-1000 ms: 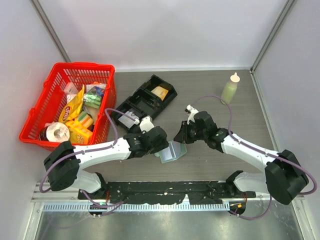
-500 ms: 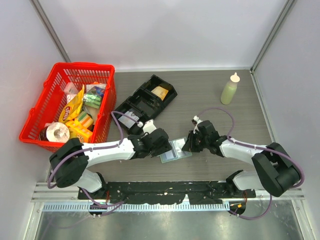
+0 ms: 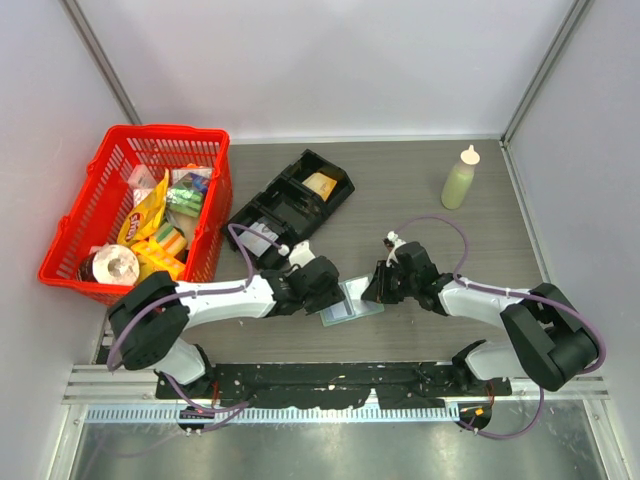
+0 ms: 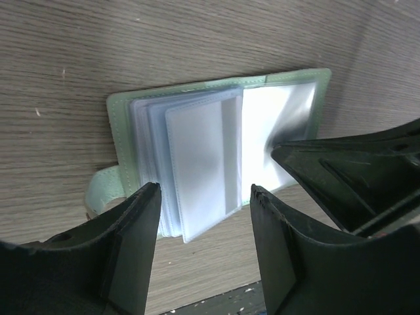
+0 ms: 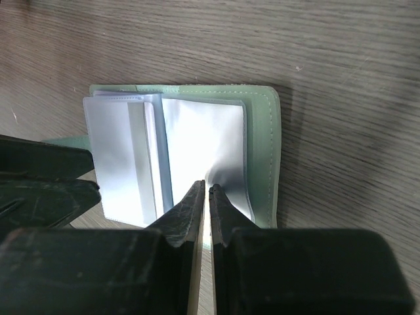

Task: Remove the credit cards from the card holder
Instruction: Remove the credit card from the card holder.

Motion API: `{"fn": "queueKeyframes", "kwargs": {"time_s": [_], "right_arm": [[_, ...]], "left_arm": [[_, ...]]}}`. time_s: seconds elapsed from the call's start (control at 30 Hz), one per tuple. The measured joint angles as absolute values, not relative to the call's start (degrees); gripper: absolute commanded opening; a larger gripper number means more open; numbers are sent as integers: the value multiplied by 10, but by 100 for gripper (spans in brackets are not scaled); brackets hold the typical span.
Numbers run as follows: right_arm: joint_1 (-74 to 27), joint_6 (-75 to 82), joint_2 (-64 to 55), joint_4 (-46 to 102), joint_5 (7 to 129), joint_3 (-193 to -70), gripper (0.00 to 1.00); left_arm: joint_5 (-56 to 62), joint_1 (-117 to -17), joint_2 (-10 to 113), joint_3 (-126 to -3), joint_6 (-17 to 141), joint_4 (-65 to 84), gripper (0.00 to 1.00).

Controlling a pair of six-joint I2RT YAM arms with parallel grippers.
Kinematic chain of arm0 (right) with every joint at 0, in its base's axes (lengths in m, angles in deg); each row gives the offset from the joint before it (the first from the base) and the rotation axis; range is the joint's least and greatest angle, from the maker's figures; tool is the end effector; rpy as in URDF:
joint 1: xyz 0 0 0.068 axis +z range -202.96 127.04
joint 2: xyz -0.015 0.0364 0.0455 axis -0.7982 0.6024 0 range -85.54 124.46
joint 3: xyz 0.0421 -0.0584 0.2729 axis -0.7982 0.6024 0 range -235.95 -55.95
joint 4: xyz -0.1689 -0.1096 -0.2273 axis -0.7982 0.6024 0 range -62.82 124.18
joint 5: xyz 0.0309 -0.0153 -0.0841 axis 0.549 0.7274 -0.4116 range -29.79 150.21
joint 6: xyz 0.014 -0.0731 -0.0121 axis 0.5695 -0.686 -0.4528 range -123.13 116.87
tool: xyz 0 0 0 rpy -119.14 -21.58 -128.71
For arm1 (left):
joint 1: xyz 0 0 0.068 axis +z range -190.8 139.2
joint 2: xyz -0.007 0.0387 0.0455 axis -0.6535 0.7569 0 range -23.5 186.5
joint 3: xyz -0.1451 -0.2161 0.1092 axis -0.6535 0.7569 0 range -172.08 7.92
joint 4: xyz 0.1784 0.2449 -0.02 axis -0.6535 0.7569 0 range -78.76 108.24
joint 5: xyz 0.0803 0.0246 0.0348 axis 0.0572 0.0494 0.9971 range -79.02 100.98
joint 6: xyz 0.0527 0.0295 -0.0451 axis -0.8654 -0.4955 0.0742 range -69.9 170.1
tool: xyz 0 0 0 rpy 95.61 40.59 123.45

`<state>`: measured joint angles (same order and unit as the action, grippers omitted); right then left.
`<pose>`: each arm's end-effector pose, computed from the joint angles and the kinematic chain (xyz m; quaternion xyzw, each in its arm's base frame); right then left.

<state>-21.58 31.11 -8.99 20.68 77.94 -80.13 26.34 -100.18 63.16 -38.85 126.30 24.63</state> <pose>0.2242 0.1594 0.0904 -0.0350 0.9168 0.3212 0.2346 0.1906 -0.2889 0.1387 -0.1792 0.9243 -0.2411 0.2354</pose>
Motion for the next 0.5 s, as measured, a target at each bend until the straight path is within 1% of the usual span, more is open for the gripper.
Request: {"fn": "queueKeyframes", "kwargs": {"time_s": [0.5], "right_arm": [[-216,313,-90,204,779,-800,13]], "left_arm": [[259,-1000,652,-409,1260,252,54]]}}
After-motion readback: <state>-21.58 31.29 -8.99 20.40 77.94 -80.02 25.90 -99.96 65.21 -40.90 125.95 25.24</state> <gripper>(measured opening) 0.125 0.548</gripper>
